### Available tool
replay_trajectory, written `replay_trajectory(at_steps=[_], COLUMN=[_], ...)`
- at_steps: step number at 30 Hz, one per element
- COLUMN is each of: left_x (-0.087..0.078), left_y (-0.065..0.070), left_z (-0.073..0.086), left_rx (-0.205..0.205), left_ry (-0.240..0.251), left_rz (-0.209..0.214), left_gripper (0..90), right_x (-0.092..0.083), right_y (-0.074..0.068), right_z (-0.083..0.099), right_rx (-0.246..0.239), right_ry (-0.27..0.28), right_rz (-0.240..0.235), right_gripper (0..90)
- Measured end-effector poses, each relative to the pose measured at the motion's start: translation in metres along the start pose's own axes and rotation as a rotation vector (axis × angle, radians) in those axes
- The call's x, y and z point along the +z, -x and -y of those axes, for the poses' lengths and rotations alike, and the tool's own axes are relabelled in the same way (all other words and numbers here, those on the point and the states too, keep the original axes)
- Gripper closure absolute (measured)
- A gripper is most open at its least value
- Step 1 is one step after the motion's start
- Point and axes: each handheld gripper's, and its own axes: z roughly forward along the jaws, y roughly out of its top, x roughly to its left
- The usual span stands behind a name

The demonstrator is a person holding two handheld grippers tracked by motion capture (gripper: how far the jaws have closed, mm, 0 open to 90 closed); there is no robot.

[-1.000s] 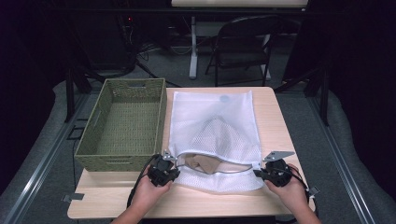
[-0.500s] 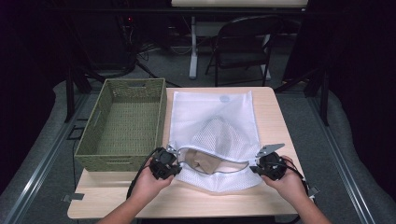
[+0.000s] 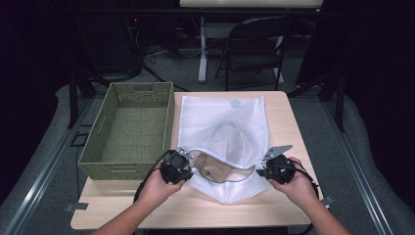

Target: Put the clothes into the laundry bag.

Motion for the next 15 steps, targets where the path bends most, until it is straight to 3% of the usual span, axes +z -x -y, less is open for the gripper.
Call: replay_trajectory(at_steps=[6,15], left_x=[-0.002,-0.012], left_y=[-0.003,-0.008], left_z=[-0.007,-0.019], left_rx=[0.003,0.01], left_ry=[-0.034,-0.065], left_rz=[0.022,0.032], left_gripper=[86.9,86.7], right_x=[-0.002,-0.006], right_y=[0.0,0.002], right_z=[-0.007,-0.022], right_rx=[-0.018,-0.067], right_ry=[0.002,-0.054], right_rz=[-0.018,-0.045], right_gripper=[86.5,86.5])
